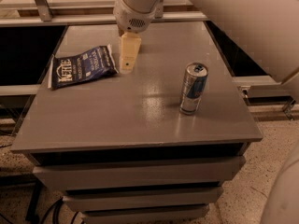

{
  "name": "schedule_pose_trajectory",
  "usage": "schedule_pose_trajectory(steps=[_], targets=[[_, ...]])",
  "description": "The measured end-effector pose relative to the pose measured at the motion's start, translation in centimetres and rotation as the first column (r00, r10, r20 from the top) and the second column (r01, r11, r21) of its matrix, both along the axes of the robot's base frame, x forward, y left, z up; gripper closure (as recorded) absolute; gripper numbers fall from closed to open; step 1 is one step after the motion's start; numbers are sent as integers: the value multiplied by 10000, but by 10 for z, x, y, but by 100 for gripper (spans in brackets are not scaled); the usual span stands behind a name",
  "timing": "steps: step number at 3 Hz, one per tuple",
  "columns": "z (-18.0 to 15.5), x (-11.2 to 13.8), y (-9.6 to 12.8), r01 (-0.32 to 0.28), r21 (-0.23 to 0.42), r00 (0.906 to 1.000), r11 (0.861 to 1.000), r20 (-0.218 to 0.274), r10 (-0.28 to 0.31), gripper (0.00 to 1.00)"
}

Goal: Move blue chip bag near redbull can

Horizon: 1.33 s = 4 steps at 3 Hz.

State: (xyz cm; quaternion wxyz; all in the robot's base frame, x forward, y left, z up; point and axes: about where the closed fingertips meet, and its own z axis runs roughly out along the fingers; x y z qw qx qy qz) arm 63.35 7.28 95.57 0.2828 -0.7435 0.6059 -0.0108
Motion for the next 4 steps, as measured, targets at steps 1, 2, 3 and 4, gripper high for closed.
schedule_pose_trajectory(steps=[1,2,3,4], targets=[[-2,7,3,-1425,-309,9885,9893,462,1438,0],[-12,11,11,-2984,-658,9513,9522,601,3022,0],[-26,12,19,-4294,-993,8963,8976,750,4371,0],[-37,7,29,-4959,-1777,8504,8500,990,5168,0]])
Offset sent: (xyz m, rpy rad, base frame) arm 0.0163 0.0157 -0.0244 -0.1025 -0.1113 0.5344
